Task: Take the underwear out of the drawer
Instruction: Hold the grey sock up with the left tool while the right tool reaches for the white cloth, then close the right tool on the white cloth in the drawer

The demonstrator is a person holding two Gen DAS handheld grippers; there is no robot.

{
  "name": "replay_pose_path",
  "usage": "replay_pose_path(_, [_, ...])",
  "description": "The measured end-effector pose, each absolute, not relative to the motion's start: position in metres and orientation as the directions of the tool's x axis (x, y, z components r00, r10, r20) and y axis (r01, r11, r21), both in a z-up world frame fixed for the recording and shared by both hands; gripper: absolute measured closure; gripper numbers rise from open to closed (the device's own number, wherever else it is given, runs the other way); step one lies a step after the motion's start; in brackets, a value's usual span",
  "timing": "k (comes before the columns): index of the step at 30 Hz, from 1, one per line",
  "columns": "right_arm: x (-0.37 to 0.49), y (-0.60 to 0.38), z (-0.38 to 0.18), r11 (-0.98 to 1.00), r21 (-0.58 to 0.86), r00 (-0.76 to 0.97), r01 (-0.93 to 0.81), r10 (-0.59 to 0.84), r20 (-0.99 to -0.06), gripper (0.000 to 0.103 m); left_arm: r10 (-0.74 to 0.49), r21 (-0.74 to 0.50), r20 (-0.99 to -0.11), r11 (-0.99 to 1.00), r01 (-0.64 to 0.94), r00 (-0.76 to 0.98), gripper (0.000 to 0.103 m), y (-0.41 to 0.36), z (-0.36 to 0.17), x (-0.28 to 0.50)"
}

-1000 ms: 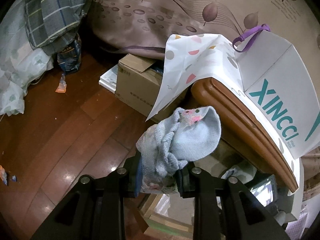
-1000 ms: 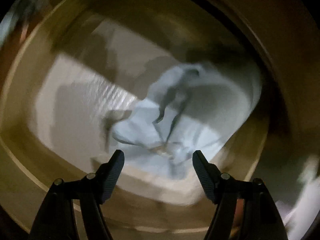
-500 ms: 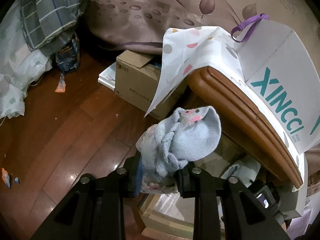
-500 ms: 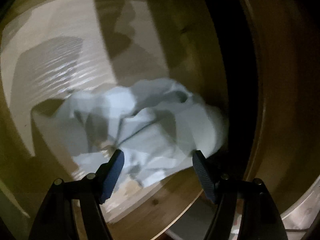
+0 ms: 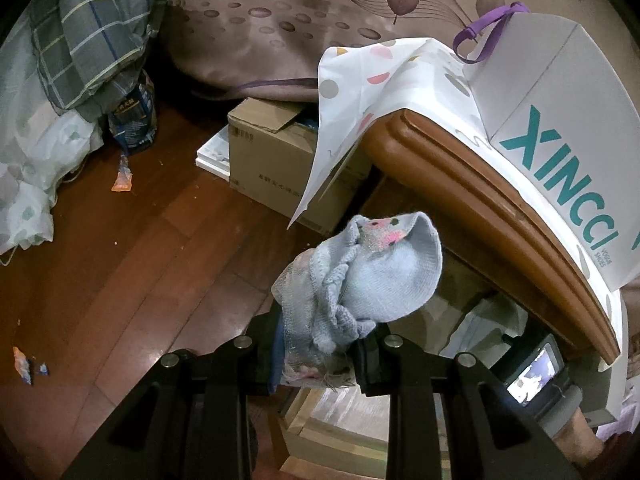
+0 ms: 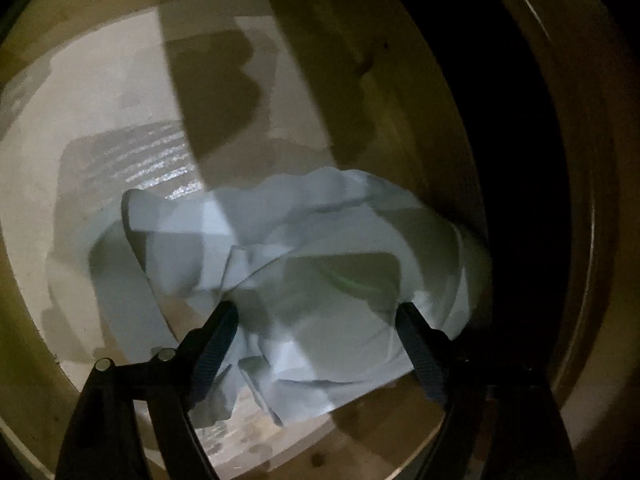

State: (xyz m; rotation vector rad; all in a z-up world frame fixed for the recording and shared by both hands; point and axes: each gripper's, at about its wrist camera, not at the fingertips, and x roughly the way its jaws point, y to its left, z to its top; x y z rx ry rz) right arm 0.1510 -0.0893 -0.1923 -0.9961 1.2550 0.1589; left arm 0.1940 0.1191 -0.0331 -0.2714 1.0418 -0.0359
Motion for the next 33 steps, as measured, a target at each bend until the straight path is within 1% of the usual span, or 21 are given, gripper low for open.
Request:
replay_pose_path(3, [0.156, -0.102, -0.190, 0.618, -0.490, 0.347, -0.616, -0.345, -0.872, 0.019, -0.152, -0.233, -0.844, 0.968, -0.095, 0.513, 0.078, 0.119, -0.032, 0.193])
replay_pose_path(6, [0.168, -0.124, -0.187, 0.690, -0.403, 0.294, -0.602, -0.277, -0.915, 0.020, -0.148, -0.231, -0.841, 0.968, -0.098, 0.520, 0.078, 0.120, -0.031, 0.192])
replay_pose_path(7, [0.173, -0.133, -0.188, 0.704, -0.382, 0.282, -0.599, -0.260, -0.923, 0.023, -0.149, -0.232, -0.841, 0.968, -0.098, 0.520, 0.078, 0.120, -0.031, 0.191])
replay_pose_path(8, [0.174, -0.136, -0.187, 0.719, -0.355, 0.268, -0.598, -0.238, -0.933, 0.030, -0.149, -0.233, -0.841, 0.967, -0.099, 0.520, 0.078, 0.121, -0.031, 0.192])
replay_pose_path(9, [0.174, -0.139, -0.186, 0.728, -0.332, 0.258, -0.600, -0.217, -0.941, 0.034, -0.150, -0.234, -0.841, 0.967, -0.100, 0.520, 0.078, 0.121, -0.031, 0.191])
replay_pose_path(10, [0.174, -0.141, -0.184, 0.744, -0.304, 0.241, -0.595, -0.196, -0.951, 0.042, -0.151, -0.234, -0.841, 0.967, -0.098, 0.520, 0.078, 0.120, -0.031, 0.192])
replay_pose_path(11, [0.174, -0.142, -0.183, 0.756, -0.283, 0.228, -0.590, -0.180, -0.957, 0.046, -0.149, -0.231, -0.840, 0.968, -0.096, 0.521, 0.078, 0.120, -0.031, 0.192])
replay_pose_path(14, [0.171, -0.147, -0.179, 0.794, -0.223, 0.194, -0.565, -0.135, -0.972, 0.071, -0.150, -0.231, -0.840, 0.968, -0.095, 0.521, 0.078, 0.121, -0.031, 0.192])
replay_pose_path(17, [0.166, -0.144, -0.175, 0.810, -0.176, 0.158, -0.560, -0.104, -0.982, 0.083, -0.149, -0.234, -0.841, 0.967, -0.101, 0.521, 0.078, 0.122, -0.031, 0.192])
replay_pose_path(23, [0.147, -0.124, -0.165, 0.809, -0.021, 0.053, -0.587, 0.012, -0.999, 0.088, -0.150, -0.235, -0.841, 0.967, -0.101, 0.520, 0.078, 0.121, -0.030, 0.192])
replay_pose_path(28, [0.144, -0.118, -0.151, 0.819, -0.003, 0.076, -0.574, 0.050, -0.996, 0.089, -0.150, -0.237, -0.843, 0.966, -0.105, 0.517, 0.078, 0.121, -0.032, 0.192])
replay_pose_path(30, [0.144, -0.122, -0.138, 0.824, -0.014, 0.097, -0.566, 0.050, -0.994, 0.089, -0.150, -0.234, -0.842, 0.967, -0.101, 0.517, 0.078, 0.121, -0.031, 0.192])
replay_pose_path(31, [0.136, -0.109, -0.129, 0.829, -0.013, 0.103, -0.559, 0.054, -0.993, 0.089, -0.152, -0.234, -0.841, 0.967, -0.097, 0.519, 0.078, 0.120, -0.031, 0.192])
replay_pose_path(33, [0.131, -0.118, -0.127, 0.842, 0.026, 0.082, -0.539, 0.083, -0.993, 0.089, -0.154, -0.234, -0.839, 0.968, -0.092, 0.522, 0.078, 0.120, -0.030, 0.192])
